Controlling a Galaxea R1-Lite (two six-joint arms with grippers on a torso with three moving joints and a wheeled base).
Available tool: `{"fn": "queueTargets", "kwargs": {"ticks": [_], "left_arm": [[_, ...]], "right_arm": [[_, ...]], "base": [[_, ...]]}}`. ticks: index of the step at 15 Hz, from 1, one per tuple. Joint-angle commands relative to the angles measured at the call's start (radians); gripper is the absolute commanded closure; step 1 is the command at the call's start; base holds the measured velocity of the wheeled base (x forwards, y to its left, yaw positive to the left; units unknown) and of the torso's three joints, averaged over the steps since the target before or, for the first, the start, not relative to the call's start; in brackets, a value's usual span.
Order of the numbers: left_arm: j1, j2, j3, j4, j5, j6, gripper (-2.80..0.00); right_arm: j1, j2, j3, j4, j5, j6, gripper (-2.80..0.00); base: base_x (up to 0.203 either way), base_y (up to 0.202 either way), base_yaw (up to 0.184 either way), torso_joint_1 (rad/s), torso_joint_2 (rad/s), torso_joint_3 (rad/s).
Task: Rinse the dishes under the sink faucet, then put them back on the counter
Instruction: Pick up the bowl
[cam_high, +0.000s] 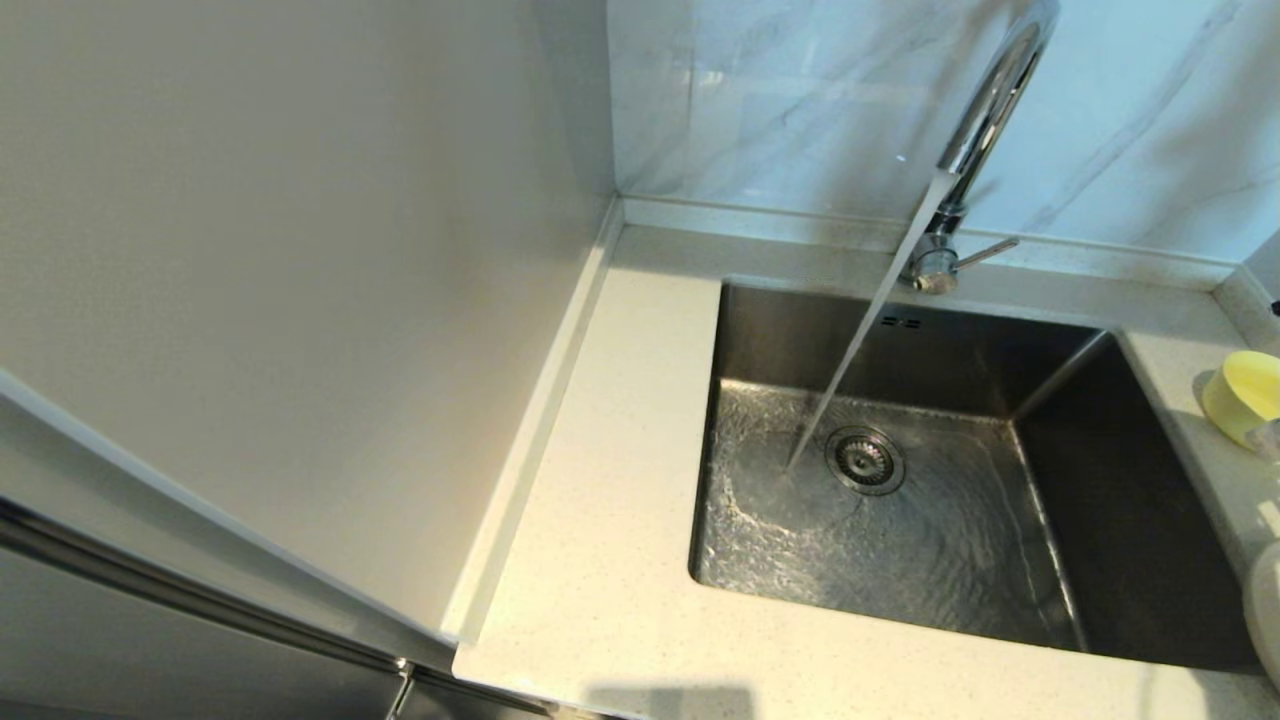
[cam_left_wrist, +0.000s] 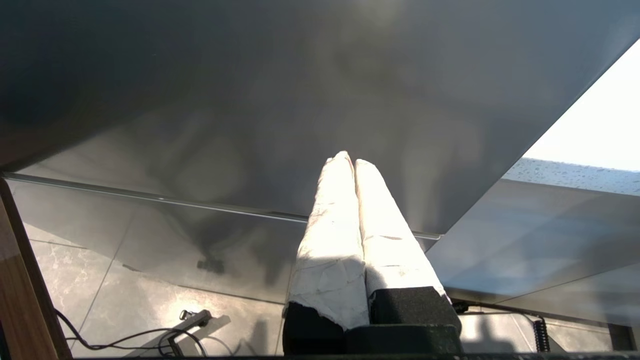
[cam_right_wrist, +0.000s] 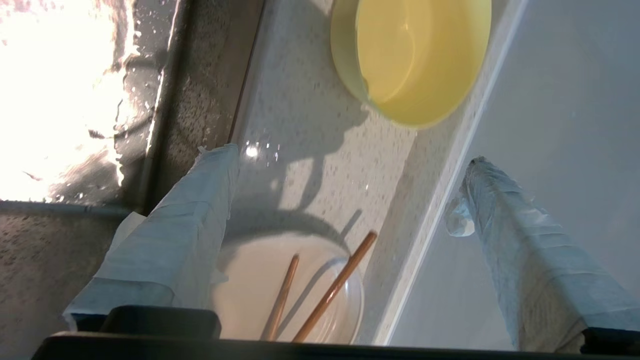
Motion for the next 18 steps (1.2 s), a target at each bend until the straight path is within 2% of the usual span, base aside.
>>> {"fn": "queueTargets", "kwargs": {"ticks": [1,9,16,17,18], "left_arm": [[0.000,0.000,0.000,0.000,-0.001,0.000,0.00],[0.000,0.000,0.000,0.000,0.001,0.000,0.00],[0.000,0.000,0.000,0.000,0.000,0.000,0.00],[0.000,0.000,0.000,0.000,-0.001,0.000,0.00],[0.000,0.000,0.000,0.000,0.001,0.000,0.00]], "right_arm": [[0.006,0.071,-0.043,0.000,-0.002,-0.008,-2.80],[-0.007,0.359,-0.328,0.001,0.000,0.043,-2.80],[-0.008,0.430,-0.357,-0.001,0.001,0.043,-2.80],[-0.009,0.430,-0.360,-0.001,0.001,0.047,0.00],[-0.009,0.425,-0.360,-0.001,0.001,0.047,0.00]], "base": [[0.000,0.000,0.000,0.000,0.00,0.000],[0.000,0.000,0.000,0.000,0.00,0.000],[0.000,0.000,0.000,0.000,0.00,0.000],[0.000,0.000,0.000,0.000,0.00,0.000],[0.000,0.000,0.000,0.000,0.00,0.000]]}}
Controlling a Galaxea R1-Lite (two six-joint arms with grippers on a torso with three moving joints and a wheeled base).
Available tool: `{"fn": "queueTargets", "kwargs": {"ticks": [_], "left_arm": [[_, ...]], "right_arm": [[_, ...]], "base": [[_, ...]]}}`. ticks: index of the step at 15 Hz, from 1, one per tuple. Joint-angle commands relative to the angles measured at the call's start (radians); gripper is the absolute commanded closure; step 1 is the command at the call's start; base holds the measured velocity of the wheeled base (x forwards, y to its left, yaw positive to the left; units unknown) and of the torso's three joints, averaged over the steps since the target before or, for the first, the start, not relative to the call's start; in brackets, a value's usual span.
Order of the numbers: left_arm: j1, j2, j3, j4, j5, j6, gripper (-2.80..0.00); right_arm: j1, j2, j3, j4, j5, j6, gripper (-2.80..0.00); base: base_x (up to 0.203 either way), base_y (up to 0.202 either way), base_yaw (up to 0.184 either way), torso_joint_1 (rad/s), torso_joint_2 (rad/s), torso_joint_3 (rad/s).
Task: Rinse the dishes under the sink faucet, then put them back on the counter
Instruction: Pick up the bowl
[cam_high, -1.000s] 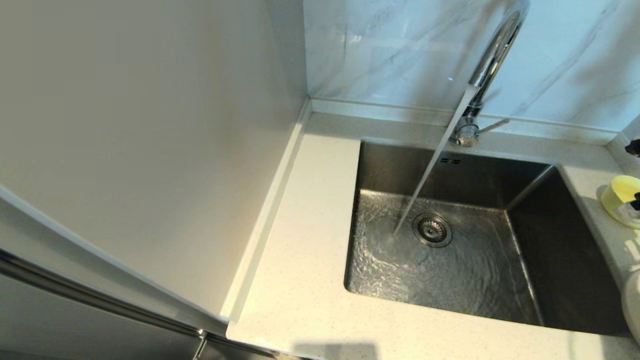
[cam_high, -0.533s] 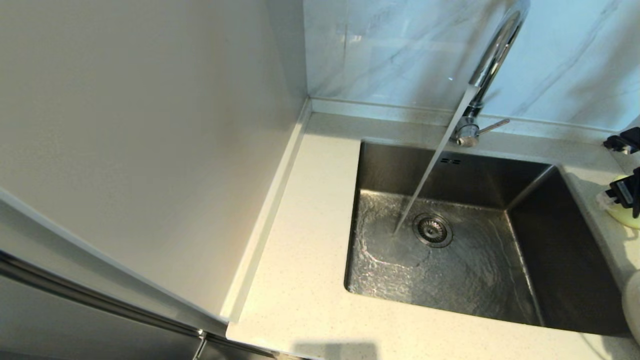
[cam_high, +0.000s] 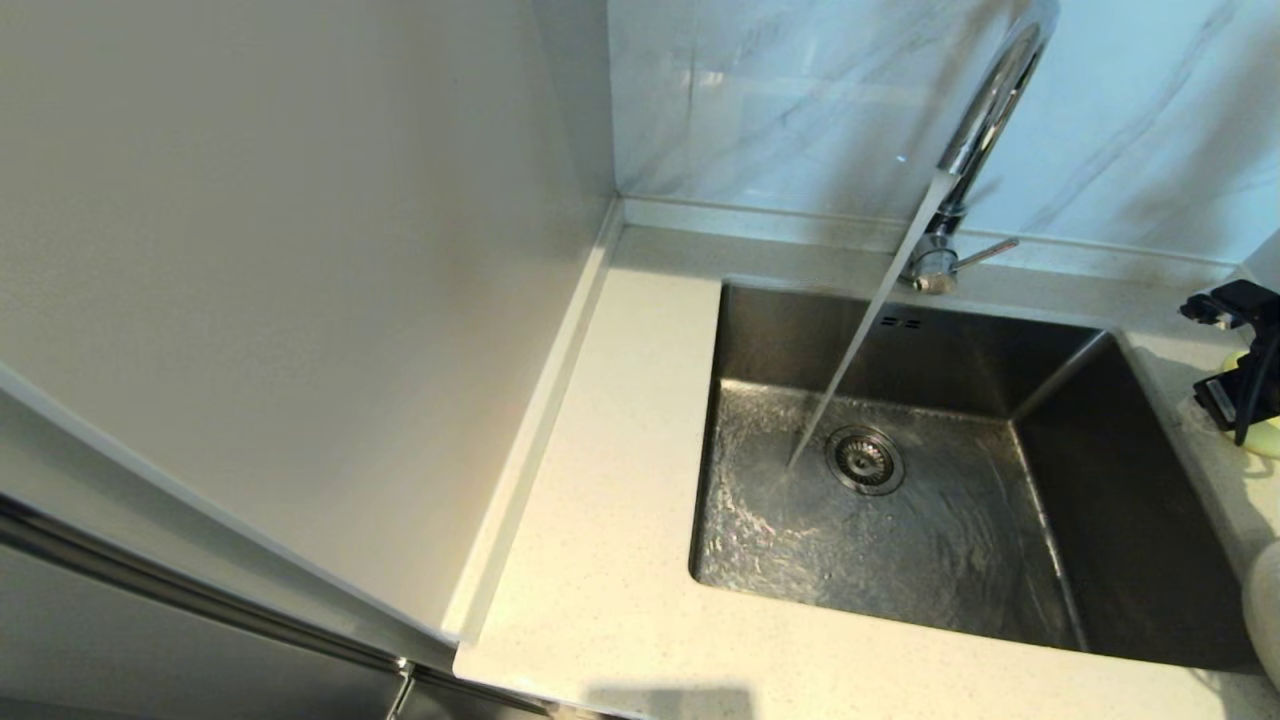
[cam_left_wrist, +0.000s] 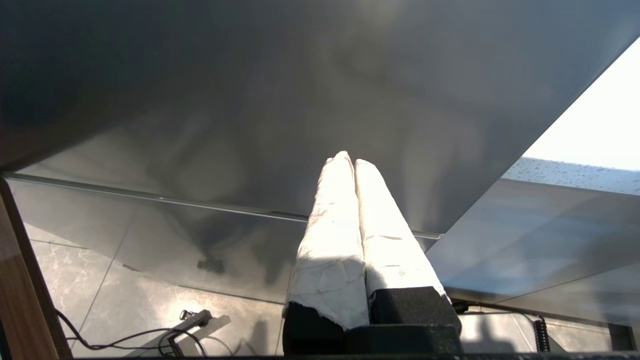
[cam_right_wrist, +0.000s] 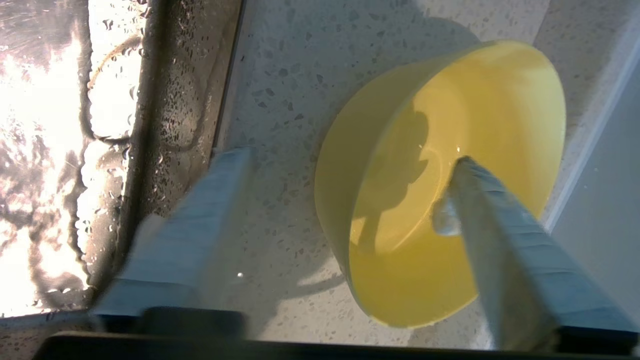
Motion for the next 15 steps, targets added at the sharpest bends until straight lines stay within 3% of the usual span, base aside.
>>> {"fn": "queueTargets", "kwargs": {"ticks": [1,9,12,15], "left_arm": [[0.000,0.000,0.000,0.000,0.001,0.000,0.00],[0.000,0.000,0.000,0.000,0.001,0.000,0.00],[0.000,0.000,0.000,0.000,-0.001,0.000,0.00],[0.000,0.000,0.000,0.000,-0.001,0.000,0.00]], "right_arm": [[-0.001,0.001,-0.002,0.005,-0.002,-0.004,0.00],[-0.001,-0.061,0.008,0.001,0.003,0.018,0.00],[0.001,-0.134,0.085,0.000,0.006,0.028,0.00],[0.014,-0.256,0.191,0.001,0.090,0.031,0.00]], "base": [[0.000,0.000,0.000,0.000,0.00,0.000],[0.000,0.000,0.000,0.000,0.00,0.000],[0.000,0.000,0.000,0.000,0.00,0.000],[0.000,0.000,0.000,0.000,0.00,0.000]]}}
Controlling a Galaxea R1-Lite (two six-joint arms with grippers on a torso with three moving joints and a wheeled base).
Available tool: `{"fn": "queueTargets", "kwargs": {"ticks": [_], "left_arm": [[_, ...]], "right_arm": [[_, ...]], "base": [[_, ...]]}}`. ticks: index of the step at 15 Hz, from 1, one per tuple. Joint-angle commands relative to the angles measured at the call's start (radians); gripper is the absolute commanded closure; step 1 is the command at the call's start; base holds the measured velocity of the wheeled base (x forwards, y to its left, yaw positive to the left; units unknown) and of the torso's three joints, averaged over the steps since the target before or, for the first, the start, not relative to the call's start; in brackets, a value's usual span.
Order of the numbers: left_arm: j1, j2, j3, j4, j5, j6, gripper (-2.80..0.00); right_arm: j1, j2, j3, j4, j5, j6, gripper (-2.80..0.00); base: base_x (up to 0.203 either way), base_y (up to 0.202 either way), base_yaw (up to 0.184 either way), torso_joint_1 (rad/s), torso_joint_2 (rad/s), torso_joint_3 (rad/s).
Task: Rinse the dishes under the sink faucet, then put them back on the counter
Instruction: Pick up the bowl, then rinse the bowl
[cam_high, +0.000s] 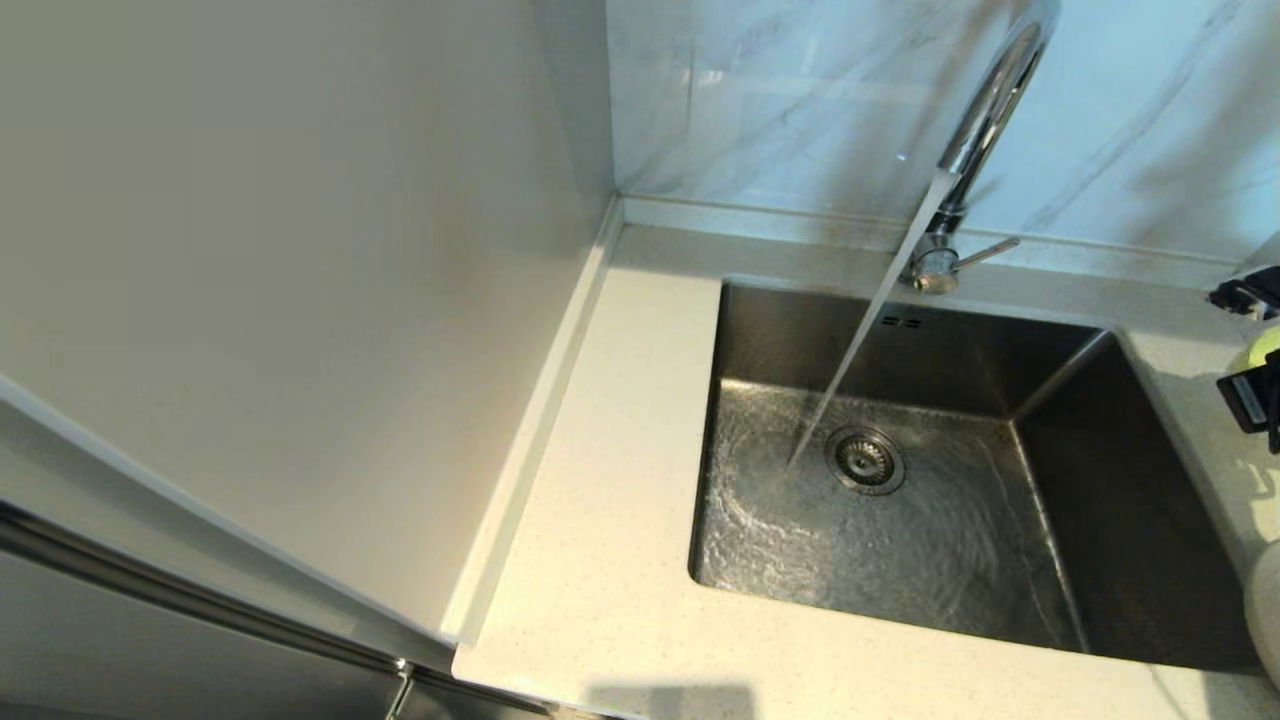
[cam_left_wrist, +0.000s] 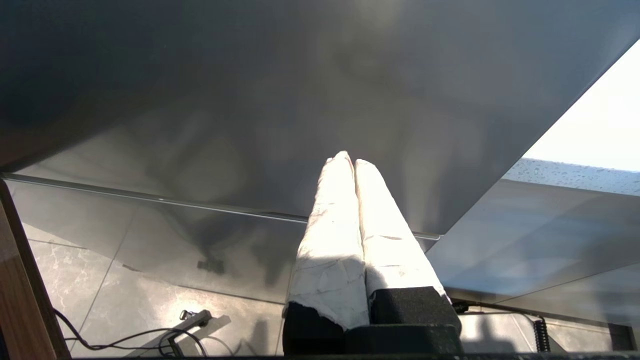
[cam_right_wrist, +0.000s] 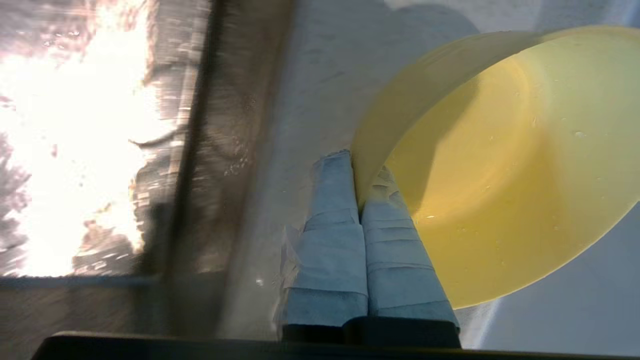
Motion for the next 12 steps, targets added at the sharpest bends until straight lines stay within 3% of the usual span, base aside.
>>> {"fn": "queueTargets", "kwargs": {"ticks": [1,4,6,9,10,12], "left_arm": [[0.000,0.000,0.000,0.000,0.001,0.000,0.00],[0.000,0.000,0.000,0.000,0.001,0.000,0.00],[0.000,0.000,0.000,0.000,-0.001,0.000,0.00],[0.000,0.000,0.000,0.000,-0.001,0.000,0.00],[0.000,0.000,0.000,0.000,-0.001,0.000,0.00],[0.000,0.000,0.000,0.000,0.001,0.000,0.00]], "right_arm": [[0.011,-0.122,0.072,0.003,0.064,-0.004,0.00],[0.091,-0.297,0.203,0.010,0.194,-0.008,0.00],[0.177,-0.401,0.239,0.055,0.221,-0.024,0.00],[0.247,-0.502,0.202,0.309,0.249,-0.155,0.00],[0.252,-0.519,0.189,0.317,0.251,-0.205,0.00],[0.251,-0.529,0.221,0.271,0.260,-0.207,0.00]], "base": [[0.000,0.000,0.000,0.000,0.00,0.000],[0.000,0.000,0.000,0.000,0.00,0.000],[0.000,0.000,0.000,0.000,0.00,0.000],[0.000,0.000,0.000,0.000,0.00,0.000],[0.000,0.000,0.000,0.000,0.00,0.000],[0.000,0.000,0.000,0.000,0.00,0.000]]}}
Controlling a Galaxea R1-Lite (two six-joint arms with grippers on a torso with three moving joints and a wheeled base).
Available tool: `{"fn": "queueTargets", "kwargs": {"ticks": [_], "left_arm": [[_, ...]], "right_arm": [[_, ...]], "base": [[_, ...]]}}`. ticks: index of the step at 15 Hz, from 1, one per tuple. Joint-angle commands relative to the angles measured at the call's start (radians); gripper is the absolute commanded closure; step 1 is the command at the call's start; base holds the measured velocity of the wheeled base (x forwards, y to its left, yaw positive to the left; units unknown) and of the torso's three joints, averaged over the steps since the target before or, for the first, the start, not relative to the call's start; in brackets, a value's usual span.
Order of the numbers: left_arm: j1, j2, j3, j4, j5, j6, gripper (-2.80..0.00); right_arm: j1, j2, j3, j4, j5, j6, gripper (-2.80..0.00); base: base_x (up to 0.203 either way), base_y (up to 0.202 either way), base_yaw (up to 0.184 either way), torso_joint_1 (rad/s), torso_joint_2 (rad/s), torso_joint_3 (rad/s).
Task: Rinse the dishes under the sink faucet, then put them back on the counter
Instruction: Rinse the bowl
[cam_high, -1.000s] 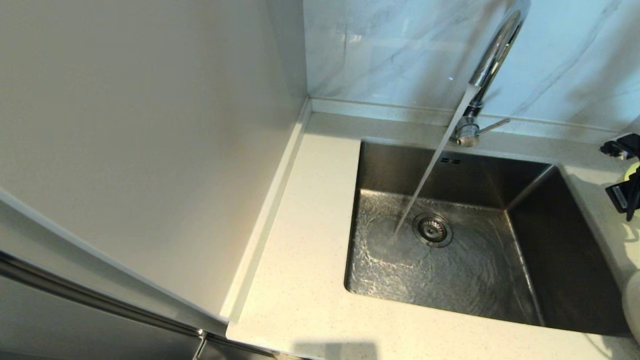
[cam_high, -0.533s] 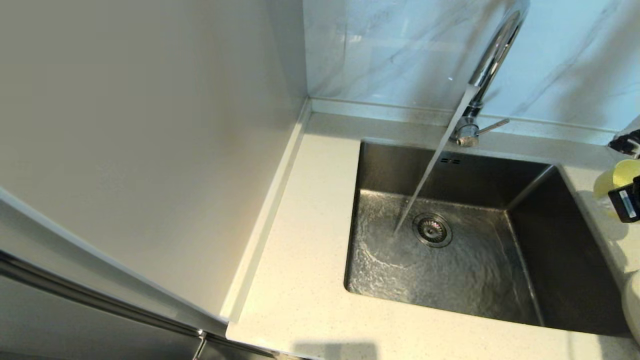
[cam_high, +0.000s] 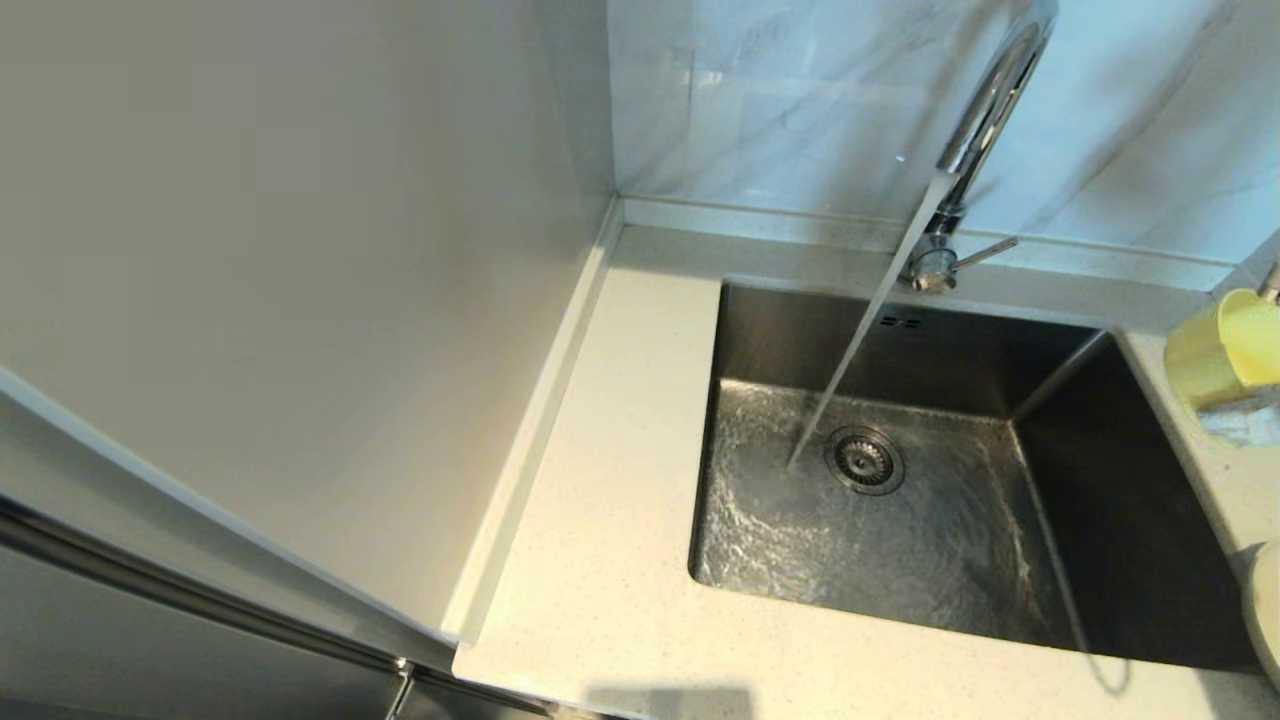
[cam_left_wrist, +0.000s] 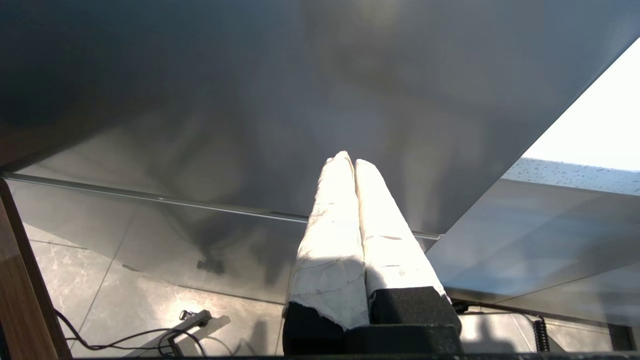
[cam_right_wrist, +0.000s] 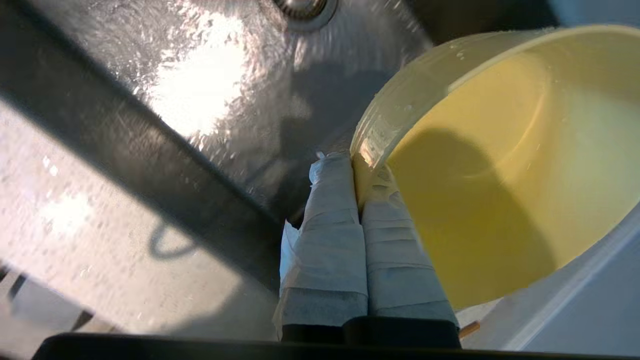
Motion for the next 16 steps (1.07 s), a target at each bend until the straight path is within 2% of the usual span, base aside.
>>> {"fn": "queueTargets", "kwargs": {"ticks": [1,3,5,7,9,11,13,14,16], "left_arm": [[0.000,0.000,0.000,0.000,0.001,0.000,0.00],[0.000,0.000,0.000,0.000,0.001,0.000,0.00],[0.000,0.000,0.000,0.000,-0.001,0.000,0.00],[0.000,0.000,0.000,0.000,-0.001,0.000,0.00],[0.000,0.000,0.000,0.000,0.001,0.000,0.00],[0.000,0.000,0.000,0.000,-0.001,0.000,0.00],[0.000,0.000,0.000,0.000,0.001,0.000,0.00],[0.000,0.000,0.000,0.000,0.000,0.000,0.00],[0.000,0.000,0.000,0.000,0.001,0.000,0.00]], "right_arm": [[0.001,-0.032,0.050,-0.035,0.021,0.010,0.00],[-0.005,-0.046,0.118,-0.095,0.062,0.100,0.00],[-0.007,-0.055,0.123,-0.091,0.047,0.169,0.00],[0.000,-0.061,0.111,-0.054,0.070,0.266,0.00],[0.020,-0.059,0.069,0.036,0.185,0.374,0.00],[0.108,-0.051,0.002,0.071,0.275,0.606,0.00],[0.236,-0.023,-0.083,0.074,0.299,0.833,0.00],[0.289,-0.006,-0.103,0.045,0.303,0.902,0.00],[0.376,0.014,-0.101,-0.108,0.305,1.006,0.00]], "base": [[0.000,0.000,0.000,0.000,0.00,0.000],[0.000,0.000,0.000,0.000,0.00,0.000],[0.000,0.000,0.000,0.000,0.00,0.000],[0.000,0.000,0.000,0.000,0.00,0.000],[0.000,0.000,0.000,0.000,0.00,0.000],[0.000,0.000,0.000,0.000,0.00,0.000],[0.000,0.000,0.000,0.000,0.00,0.000],[0.000,0.000,0.000,0.000,0.00,0.000],[0.000,0.000,0.000,0.000,0.00,0.000]]}}
